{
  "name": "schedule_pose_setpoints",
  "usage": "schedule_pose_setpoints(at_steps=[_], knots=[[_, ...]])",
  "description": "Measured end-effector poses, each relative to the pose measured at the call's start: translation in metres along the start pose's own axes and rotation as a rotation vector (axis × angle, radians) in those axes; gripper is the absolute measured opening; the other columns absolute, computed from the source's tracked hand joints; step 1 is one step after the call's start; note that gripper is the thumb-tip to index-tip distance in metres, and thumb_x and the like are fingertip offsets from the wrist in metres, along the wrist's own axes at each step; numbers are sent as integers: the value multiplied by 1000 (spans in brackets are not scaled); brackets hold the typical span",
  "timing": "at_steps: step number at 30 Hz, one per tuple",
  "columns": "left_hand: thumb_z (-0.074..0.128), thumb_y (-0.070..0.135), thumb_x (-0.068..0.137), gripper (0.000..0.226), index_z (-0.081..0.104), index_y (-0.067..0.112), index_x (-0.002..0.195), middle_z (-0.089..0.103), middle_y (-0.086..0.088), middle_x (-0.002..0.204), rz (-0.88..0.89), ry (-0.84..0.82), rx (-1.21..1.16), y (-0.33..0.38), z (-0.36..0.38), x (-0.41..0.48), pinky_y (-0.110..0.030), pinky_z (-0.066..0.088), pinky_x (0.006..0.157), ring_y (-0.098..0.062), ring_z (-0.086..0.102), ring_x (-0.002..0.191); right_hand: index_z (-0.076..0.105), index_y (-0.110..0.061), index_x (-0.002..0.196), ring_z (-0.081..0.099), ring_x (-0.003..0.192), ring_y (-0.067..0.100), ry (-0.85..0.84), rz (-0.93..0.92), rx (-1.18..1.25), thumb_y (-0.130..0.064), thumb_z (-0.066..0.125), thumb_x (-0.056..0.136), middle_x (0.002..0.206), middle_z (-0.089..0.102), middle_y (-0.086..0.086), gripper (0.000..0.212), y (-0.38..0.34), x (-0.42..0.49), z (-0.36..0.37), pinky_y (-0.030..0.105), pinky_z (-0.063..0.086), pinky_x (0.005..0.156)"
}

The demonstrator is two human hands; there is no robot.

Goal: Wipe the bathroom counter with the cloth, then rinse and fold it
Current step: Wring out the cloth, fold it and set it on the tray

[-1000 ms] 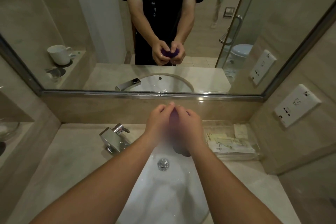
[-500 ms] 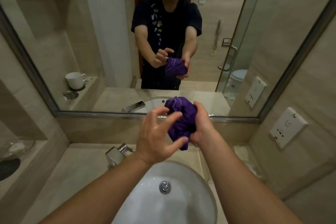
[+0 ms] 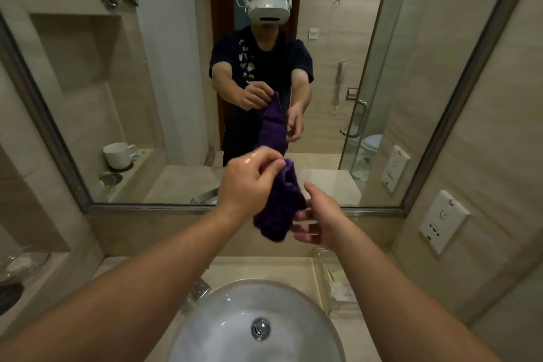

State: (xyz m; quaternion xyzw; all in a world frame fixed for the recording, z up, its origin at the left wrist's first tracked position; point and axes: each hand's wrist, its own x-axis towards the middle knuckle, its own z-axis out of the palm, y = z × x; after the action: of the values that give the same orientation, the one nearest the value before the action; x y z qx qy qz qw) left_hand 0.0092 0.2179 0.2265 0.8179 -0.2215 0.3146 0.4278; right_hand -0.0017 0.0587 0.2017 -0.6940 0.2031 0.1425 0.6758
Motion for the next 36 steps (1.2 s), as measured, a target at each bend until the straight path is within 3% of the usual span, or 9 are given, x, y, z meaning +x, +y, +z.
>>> schedule_pose_setpoints(at_steps=[5,7,9,12,16,23,28,32,36], knots=[[62,22,96,11,67,23,86,64,10,74,-167,116,-96,14,-12,46,-31,54,65,-6,61,71,58,-30,126,63,107,21,-94,-327,-105,-72,54,86,119,64,1,59,-13,-5,-5,39,54,86],[62,23,96,13,65,27,84,66,9,76,-184,152,-162,21,-13,58,-29,54,69,-5,62,73,53,-36,134,64,110,13,-228,-487,-197,-66,69,80,125,65,-6,63,-16,-10,1,29,53,84],[62,24,96,12,67,24,85,68,6,79,-211,176,-249,30,-14,72,-30,54,74,-8,65,77,58,-37,128,69,105,9,-249,-572,-250,-57,77,77,118,70,-10,58,-18,-11,8,33,57,90],[59,25,98,13,67,20,88,68,5,81,-279,134,-368,40,-21,89,-29,54,76,-8,64,79,69,-29,112,70,100,14,-163,-671,-181,-53,63,92,106,75,-5,32,-29,-14,16,44,56,95],[56,22,99,18,65,20,84,64,5,77,-317,118,-456,44,-35,101,-27,50,73,-9,60,75,65,-19,81,63,72,18,73,-893,-378,-58,35,101,77,67,-1,53,-62,-28,14,38,50,68],[56,35,96,23,69,21,83,69,0,82,-388,139,-336,41,-68,118,-41,52,77,-17,63,83,58,-30,78,59,70,13,229,-1105,-1011,-51,33,105,76,63,-5,43,-159,-83,-4,35,42,62],[50,58,93,33,71,32,89,71,4,87,-253,27,-251,32,-86,110,-36,54,76,-14,66,86,63,-16,89,48,60,3,304,-1167,-1349,-46,38,106,73,55,-7,43,-218,-114,11,14,36,55],[62,65,80,59,61,28,126,67,6,117,-128,-114,-454,38,-87,100,-37,53,94,-14,64,110,67,-12,94,55,69,8,205,-1108,-1125,-40,49,103,86,58,-2,34,-249,-120,27,16,40,60],[81,40,77,70,48,27,138,66,8,122,-213,-250,-560,49,-87,107,-37,56,94,-11,65,110,59,-22,83,56,61,10,214,-1024,-782,-38,54,102,75,58,-2,25,-260,-125,40,15,41,45]])
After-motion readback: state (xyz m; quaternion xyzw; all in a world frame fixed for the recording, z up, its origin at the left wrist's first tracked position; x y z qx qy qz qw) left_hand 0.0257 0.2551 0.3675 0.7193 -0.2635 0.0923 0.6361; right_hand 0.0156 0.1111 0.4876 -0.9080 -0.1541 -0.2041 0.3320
